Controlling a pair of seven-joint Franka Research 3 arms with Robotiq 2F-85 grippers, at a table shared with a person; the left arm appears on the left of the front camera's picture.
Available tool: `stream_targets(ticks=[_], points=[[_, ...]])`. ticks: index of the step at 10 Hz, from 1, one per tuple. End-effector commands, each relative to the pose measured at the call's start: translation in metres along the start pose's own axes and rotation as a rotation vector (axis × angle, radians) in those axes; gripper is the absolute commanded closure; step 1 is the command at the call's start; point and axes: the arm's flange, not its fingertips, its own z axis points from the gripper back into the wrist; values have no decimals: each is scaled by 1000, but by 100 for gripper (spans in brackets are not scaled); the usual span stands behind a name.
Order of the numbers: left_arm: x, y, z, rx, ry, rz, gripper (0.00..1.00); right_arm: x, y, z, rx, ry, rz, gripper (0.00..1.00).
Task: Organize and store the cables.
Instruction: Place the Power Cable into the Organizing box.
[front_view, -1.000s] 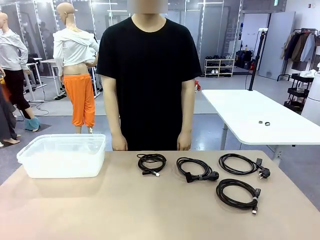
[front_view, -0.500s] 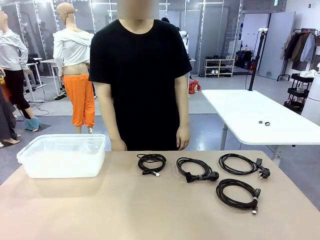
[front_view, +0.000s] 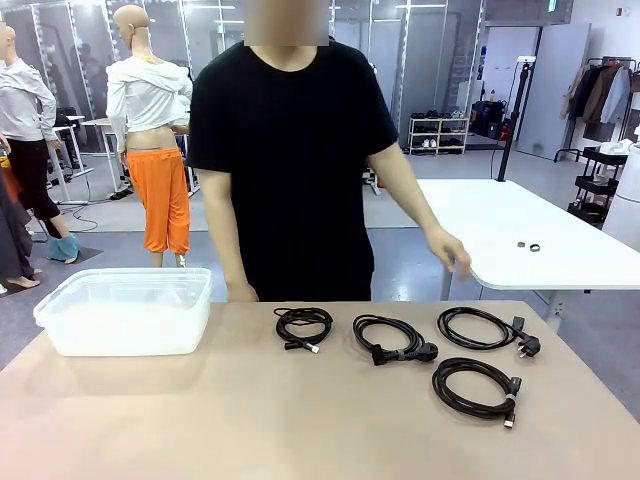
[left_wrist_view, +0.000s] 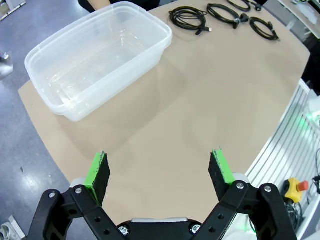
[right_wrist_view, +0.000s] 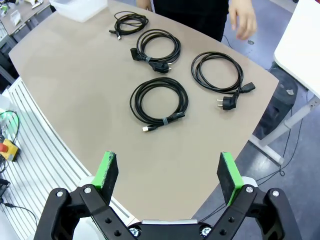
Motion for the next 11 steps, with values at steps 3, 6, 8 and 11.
stream_targets(ticks=[3,6,8,11], points=[[-2,-1,0,-13,-5,-17,0,1,0,0,8,-10,6,0],[-2,-1,0,-13,-5,-17,0,1,0,0,8,-10,6,0],[-2,-1,0,-13,-5,-17,0,1,0,0,8,-10,6,0],[-2,-1,0,-13,-5,-17,0,1,0,0,8,-10,6,0]])
